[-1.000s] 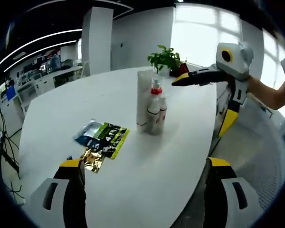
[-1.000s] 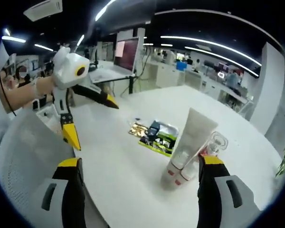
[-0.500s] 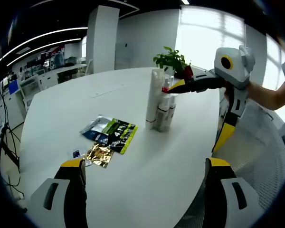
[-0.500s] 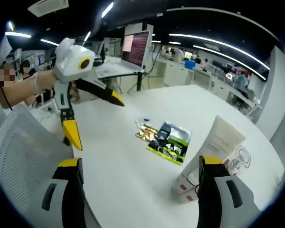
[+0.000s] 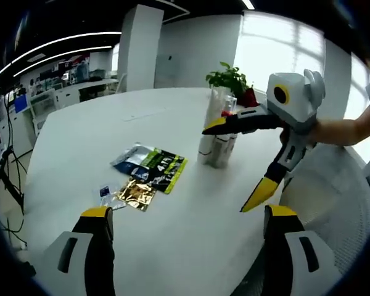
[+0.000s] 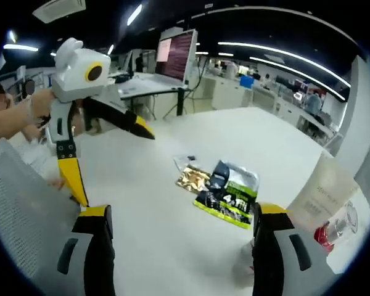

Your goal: Arrange the skincare products in the storage area until every visible bottle or jar stands upright without overlapping.

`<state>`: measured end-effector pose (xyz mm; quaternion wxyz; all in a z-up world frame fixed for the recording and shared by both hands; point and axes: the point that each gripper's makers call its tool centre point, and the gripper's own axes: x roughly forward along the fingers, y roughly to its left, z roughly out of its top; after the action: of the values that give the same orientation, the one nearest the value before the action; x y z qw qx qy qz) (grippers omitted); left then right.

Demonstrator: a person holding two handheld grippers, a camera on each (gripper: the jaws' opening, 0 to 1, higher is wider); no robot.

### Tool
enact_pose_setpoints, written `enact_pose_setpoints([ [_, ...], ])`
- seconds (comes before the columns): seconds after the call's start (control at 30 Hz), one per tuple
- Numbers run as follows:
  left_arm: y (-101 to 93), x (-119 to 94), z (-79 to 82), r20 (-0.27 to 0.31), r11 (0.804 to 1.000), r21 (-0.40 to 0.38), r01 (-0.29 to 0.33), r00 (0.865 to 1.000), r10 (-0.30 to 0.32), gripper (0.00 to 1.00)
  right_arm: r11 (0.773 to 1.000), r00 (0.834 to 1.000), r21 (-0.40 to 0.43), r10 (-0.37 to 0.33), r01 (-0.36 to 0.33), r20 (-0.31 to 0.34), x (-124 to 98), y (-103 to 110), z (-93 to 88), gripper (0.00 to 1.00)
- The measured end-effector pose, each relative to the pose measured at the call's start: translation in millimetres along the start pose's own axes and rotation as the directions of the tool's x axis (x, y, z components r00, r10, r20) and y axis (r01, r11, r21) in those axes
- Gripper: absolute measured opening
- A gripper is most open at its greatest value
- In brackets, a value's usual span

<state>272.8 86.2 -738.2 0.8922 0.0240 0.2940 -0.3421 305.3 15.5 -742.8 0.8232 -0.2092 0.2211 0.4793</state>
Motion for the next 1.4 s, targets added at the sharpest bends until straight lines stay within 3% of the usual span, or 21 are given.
enact_pose_setpoints([
  [0.4, 9.0, 6, -8.3, -0.007, 0.999, -0.046, 0.022, 1.0, -0.023, 0.87, 0.989, 0.992, 0.08, -0.123, 0.122, 0.0, 26, -27, -8.7, 0.76],
  [0.6, 13.1, 13, -6.4, -0.003, 0.998, -0.056, 0.035, 0.999, -0.036, 0.84, 0.958, 0.979, 0.213, -0.2, 0.191, 0.021, 31, -42, -9.8, 0.73],
  [0.8, 20.7, 22, -1.3, 0.008, 0.997, -0.07, 0.039, 0.999, -0.039, 0.78, 0.948, 0.971, 0.222, -0.238, 0.228, 0.018, 39, -48, -13.7, 0.68],
  [1.03, 28.2, 34, 0.0, 0.005, 0.994, -0.097, 0.042, 0.999, -0.042, 0.7, 0.89, 0.946, 0.339, -0.323, 0.305, -0.004, 47, -56, -27.4, 0.62],
  [1.17, 33.3, 40, 4.0, 0.015, 0.992, -0.118, 0.041, 0.999, -0.039, 0.66, 0.85, 0.925, 0.389, -0.379, 0.356, -0.019, 49, -63, -34.8, 0.69],
  [1.3, 41.6, 46, 6.5, 0.024, 0.988, -0.152, 0.036, 0.999, -0.033, 0.62, 0.828, 0.927, 0.443, -0.374, 0.343, -0.019, 55, -59, -37.6, 0.69],
  [1.4, 50.4, 52, 8.9, 0.032, 0.984, -0.175, 0.029, 0.999, -0.024, 0.57, 0.817, 0.918, 0.448, -0.396, 0.362, -0.019, 58, -62, -37.3, 0.71],
])
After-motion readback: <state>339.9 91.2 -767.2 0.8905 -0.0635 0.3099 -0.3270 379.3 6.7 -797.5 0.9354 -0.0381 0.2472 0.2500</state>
